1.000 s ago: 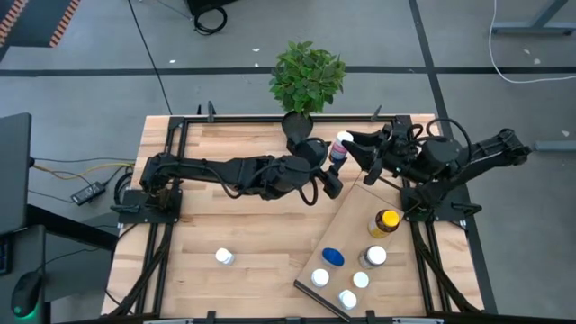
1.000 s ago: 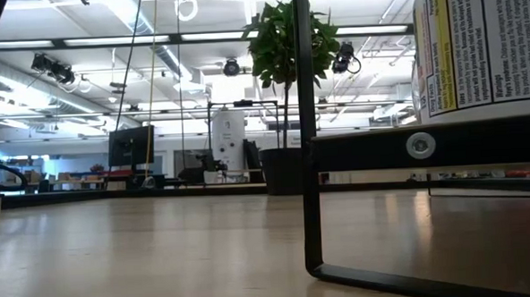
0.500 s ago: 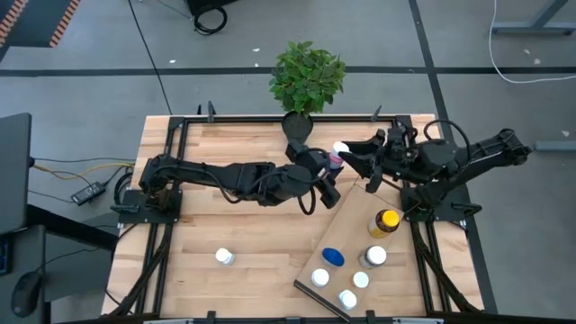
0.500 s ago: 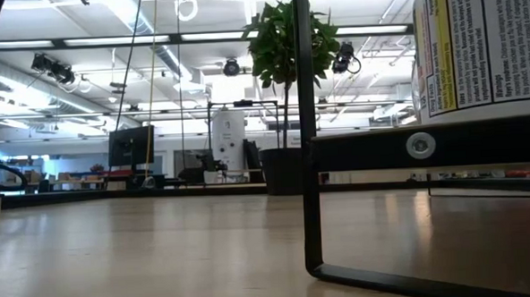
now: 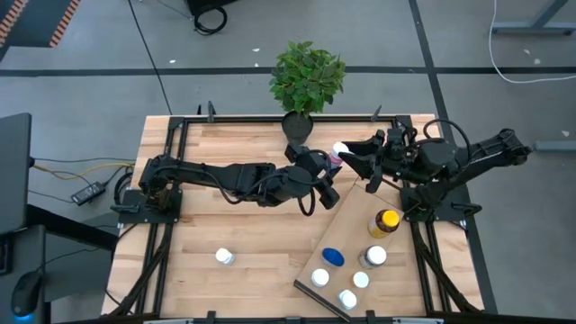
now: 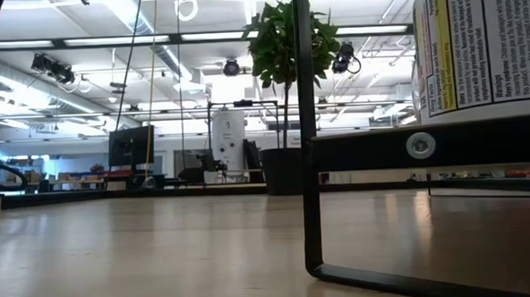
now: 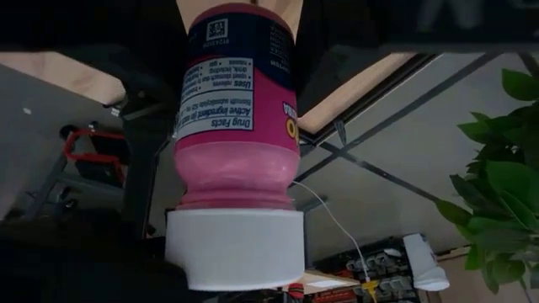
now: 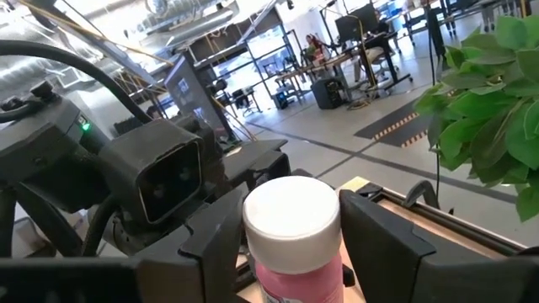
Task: Pick and place medicine bottles onto shelf by color
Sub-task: Put the pink medicine bottle on the shelf
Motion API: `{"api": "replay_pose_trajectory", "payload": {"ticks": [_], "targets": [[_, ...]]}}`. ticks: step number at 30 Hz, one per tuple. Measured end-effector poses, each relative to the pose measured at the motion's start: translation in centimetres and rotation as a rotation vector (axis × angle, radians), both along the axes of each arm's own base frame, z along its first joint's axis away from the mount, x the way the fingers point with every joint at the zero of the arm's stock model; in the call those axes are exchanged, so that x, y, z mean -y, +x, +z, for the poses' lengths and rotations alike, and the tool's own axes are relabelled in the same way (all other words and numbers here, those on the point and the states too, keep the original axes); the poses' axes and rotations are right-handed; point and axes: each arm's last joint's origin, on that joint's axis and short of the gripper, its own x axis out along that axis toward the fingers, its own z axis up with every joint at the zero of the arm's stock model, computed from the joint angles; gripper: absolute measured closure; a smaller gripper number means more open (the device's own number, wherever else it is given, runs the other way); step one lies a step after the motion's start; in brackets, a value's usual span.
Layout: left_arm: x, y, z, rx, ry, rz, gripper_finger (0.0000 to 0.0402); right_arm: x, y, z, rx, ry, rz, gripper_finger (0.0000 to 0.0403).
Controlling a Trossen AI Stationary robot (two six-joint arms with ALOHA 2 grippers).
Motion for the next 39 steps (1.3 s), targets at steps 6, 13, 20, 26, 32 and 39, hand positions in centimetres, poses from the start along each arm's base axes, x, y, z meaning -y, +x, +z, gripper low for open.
{"api": "replay_pose_trajectory", "payload": {"ticks": [6, 13, 20, 26, 32, 39], "targets": [[0.3, -0.3, -0.7, -0.081, 0.009, -0.009, 0.0231, 0.0, 0.0, 0.1, 0.006, 0.001, -0.001, 0.0199], [0.5, -1.0, -2.1, -0.333, 0.130, -0.121, 0.0225, -0.2, -0.1, -0.5, -0.046, 0.030, 0.091, 0.0192], [1.0, -1.4, -2.6, -0.429, 0.168, -0.201, 0.0230, -0.4, -0.4, -3.0, -0.261, 0.169, 0.165, 0.0157], [1.1, -1.4, -2.5, -0.431, 0.159, -0.252, 0.0224, -0.4, -0.3, -3.4, -0.294, 0.177, 0.164, 0.0134], [1.1, -1.4, -2.5, -0.434, 0.161, -0.256, 0.0226, -0.7, 0.5, -4.1, -0.335, 0.192, 0.167, 0.0122], [1.2, -1.4, -2.6, -0.435, 0.148, -0.284, 0.0222, -1.0, 1.3, -4.4, -0.345, 0.173, 0.187, 0.0120]]}}
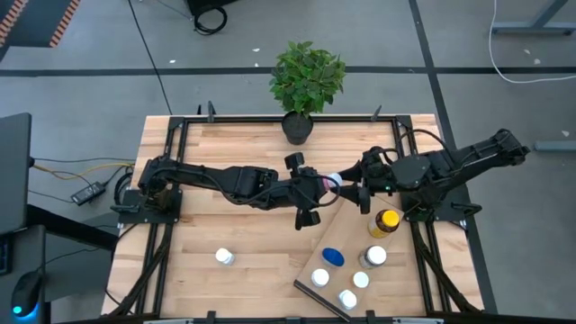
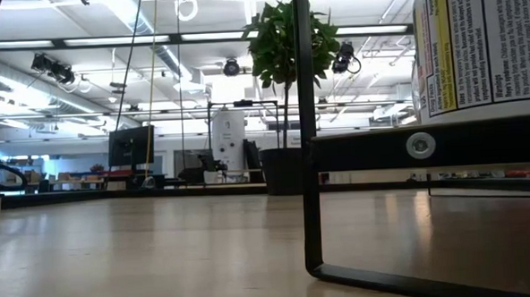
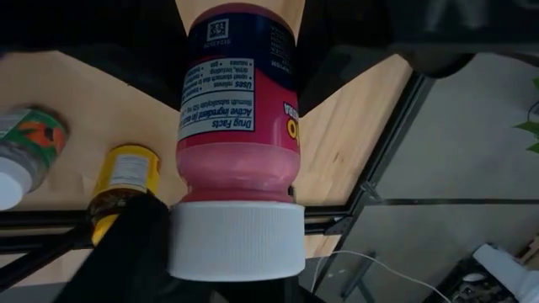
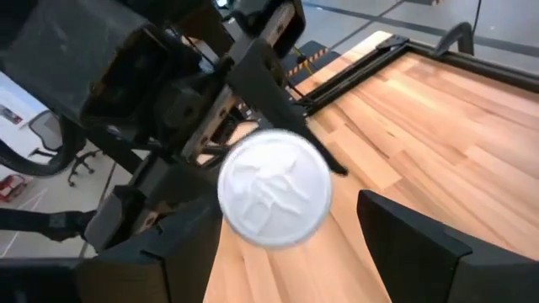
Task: Pick and place medicine bottles onto shelf by color
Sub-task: Put the pink medicine bottle on the shelf
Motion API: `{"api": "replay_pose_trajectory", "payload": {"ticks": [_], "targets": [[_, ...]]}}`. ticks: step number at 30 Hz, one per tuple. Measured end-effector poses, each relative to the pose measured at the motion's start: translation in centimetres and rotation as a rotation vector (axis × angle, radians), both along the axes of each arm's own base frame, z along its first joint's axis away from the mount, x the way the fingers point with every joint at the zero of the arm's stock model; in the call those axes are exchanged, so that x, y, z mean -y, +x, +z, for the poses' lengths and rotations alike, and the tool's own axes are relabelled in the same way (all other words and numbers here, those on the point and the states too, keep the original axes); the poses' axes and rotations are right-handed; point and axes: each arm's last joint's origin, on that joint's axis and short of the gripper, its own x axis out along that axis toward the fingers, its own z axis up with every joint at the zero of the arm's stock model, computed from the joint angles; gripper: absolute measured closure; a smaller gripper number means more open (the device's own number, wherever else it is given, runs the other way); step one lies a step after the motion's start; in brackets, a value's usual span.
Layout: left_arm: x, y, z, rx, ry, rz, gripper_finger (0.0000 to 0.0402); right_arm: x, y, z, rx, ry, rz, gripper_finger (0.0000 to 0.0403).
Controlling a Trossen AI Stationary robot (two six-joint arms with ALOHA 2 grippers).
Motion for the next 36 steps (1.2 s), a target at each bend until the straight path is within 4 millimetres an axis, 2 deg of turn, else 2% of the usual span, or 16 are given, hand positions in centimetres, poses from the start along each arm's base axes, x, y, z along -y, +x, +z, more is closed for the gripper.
{"api": "replay_pose_trajectory", "payload": {"ticks": [12, 26, 30, 36], "targets": [[0.02, 0.03, -0.06, 0.007, -0.023, 0.009, 0.0222, 0.03, 0.16, 0.42, 0.041, -0.033, -0.005, 0.0124], [-0.04, 0.08, -0.03, 0.036, -0.070, 0.042, 0.0221, 0.04, 0.15, 0.39, 0.034, -0.073, 0.004, 0.0212], [-0.04, 0.08, -0.03, 0.040, -0.075, 0.048, 0.0215, 0.19, 0.19, 0.39, 0.032, -0.091, 0.001, 0.0218], [-0.03, 0.10, -0.01, 0.067, -0.126, 0.079, 0.0184, 0.54, 0.29, 0.41, 0.032, -0.095, -0.009, 0.0216]]}}
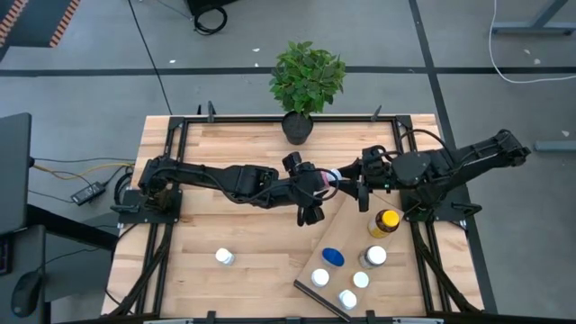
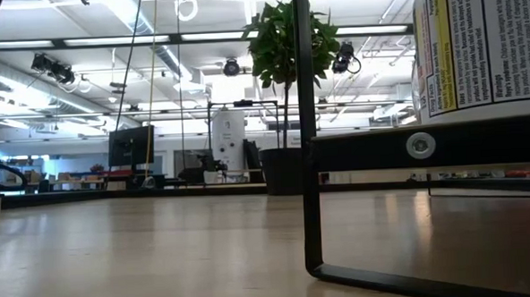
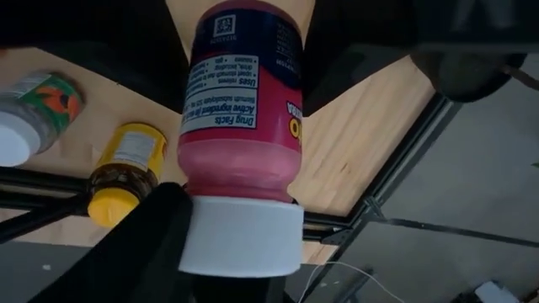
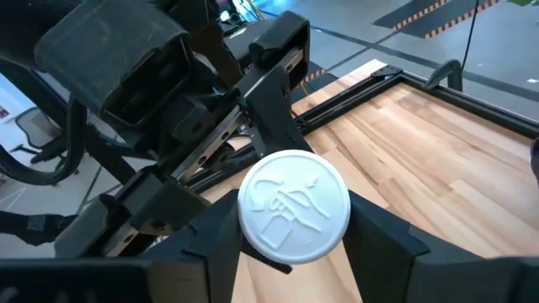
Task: Pick and place medicine bottles onto shelf by color
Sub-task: Put the pink medicine bottle on the shelf
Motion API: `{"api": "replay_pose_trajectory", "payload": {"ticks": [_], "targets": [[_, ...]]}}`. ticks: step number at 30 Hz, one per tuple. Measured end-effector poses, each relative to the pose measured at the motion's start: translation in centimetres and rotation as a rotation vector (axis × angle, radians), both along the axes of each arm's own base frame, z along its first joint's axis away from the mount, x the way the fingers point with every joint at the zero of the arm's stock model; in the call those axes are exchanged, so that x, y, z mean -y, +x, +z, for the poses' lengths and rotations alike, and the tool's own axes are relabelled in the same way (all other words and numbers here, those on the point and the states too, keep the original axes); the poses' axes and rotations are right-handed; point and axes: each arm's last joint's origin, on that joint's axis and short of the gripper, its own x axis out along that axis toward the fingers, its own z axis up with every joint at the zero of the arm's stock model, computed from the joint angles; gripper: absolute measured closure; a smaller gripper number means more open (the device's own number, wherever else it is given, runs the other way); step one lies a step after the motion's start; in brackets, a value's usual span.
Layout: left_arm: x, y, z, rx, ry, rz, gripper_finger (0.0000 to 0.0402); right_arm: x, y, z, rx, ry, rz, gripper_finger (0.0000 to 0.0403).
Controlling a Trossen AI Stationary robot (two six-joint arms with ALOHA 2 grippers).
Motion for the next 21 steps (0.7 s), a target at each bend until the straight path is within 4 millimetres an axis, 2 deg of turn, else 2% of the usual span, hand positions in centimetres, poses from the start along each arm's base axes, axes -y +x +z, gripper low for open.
{"api": "replay_pose_trajectory", "payload": {"ticks": [6, 15, 21], "targets": [[0.1, -0.2, -0.3, -0.030, -0.021, 0.007, 0.0151, -0.1, -0.1, -0.3, -0.034, -0.008, 0.040, 0.0219], [-0.4, -2.9, -2.6, -0.363, -0.055, 0.071, 0.0121, -0.3, -0.8, -2.1, -0.238, 0.004, 0.157, 0.0219], [-0.2, -2.9, -2.6, -0.352, -0.076, 0.087, 0.0120, -1.1, -1.6, -3.0, -0.349, -0.024, 0.248, 0.0219]]}}
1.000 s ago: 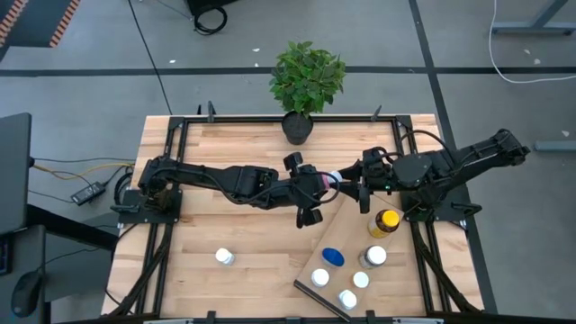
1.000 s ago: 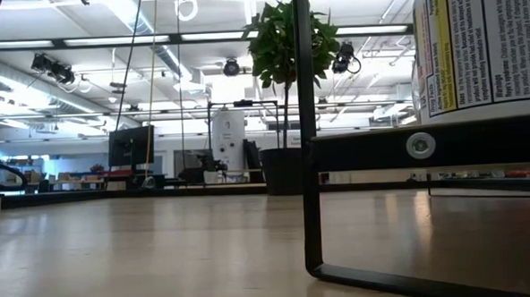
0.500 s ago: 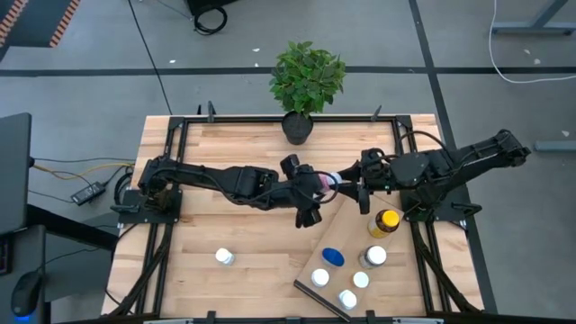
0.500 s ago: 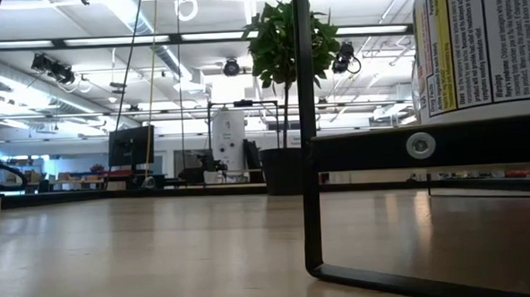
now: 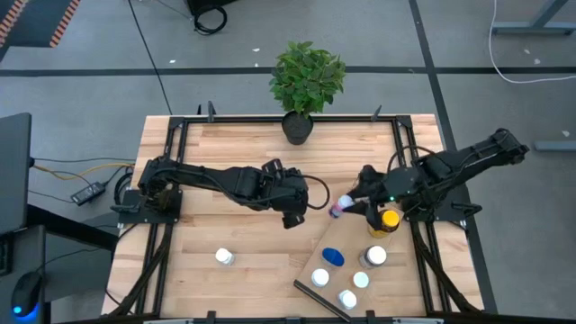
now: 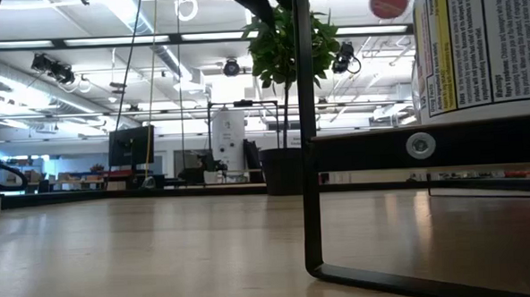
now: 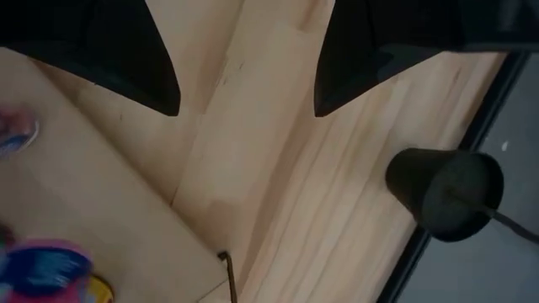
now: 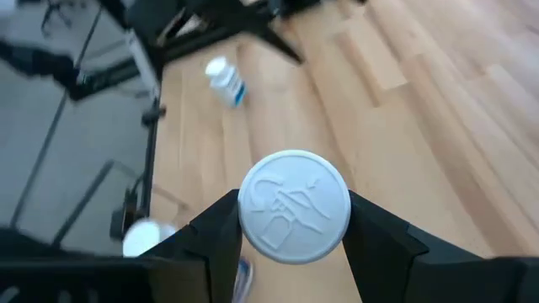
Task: Pick and place medicine bottles onto shelf by color
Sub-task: Put the pink medicine bottle on the shelf
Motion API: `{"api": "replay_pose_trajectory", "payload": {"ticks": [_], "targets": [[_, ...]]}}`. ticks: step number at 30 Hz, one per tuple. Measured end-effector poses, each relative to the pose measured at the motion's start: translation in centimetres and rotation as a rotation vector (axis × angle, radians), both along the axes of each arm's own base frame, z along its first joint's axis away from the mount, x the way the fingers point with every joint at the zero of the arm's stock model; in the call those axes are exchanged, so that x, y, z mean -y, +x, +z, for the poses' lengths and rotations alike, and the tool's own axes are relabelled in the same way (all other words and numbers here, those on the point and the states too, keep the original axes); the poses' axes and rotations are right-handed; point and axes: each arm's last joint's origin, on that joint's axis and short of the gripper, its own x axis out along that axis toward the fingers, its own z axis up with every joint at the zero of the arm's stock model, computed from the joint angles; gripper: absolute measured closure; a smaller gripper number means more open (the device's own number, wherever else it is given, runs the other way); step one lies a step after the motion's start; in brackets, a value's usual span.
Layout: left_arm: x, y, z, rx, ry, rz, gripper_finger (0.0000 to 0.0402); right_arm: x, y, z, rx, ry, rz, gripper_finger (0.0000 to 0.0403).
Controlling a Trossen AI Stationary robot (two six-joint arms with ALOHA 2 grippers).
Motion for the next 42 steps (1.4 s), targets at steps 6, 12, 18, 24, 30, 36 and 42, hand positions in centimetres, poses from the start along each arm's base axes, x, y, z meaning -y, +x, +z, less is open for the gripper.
{"api": "replay_pose_trajectory", "payload": {"ticks": [6, 12, 18, 24, 30, 36, 42], "targets": [[0.0, 0.3, 0.2, 0.054, -0.033, 0.038, 0.0120, -1.9, 1.0, -1.8, -0.112, -0.069, 0.179, 0.0219], [0.0, 0.3, 0.1, 0.059, -0.044, 0.054, 0.0120, -3.6, 3.4, -4.9, -0.244, -0.156, 0.299, 0.0219], [0.4, -0.1, 0.0, 0.037, -0.052, 0.068, 0.0120, -4.1, 4.4, -6.9, -0.344, -0.213, 0.313, 0.0219], [0.9, -0.6, -0.2, 0.005, -0.059, 0.084, 0.0120, -3.5, 3.4, -8.7, -0.397, -0.241, 0.274, 0.0219], [1.3, -0.7, -0.2, 0.014, -0.072, 0.094, 0.0120, -2.8, 1.9, -10.3, -0.312, -0.161, 0.215, 0.0218], [1.2, -0.7, -0.2, 0.025, -0.086, 0.116, 0.0120, -2.6, 1.2, -11.6, -0.334, -0.171, 0.215, 0.0218], [1.3, -0.7, -0.2, 0.035, -0.098, 0.133, 0.0122, -2.7, 1.1, -12.0, -0.321, -0.162, 0.221, 0.0218]]}}
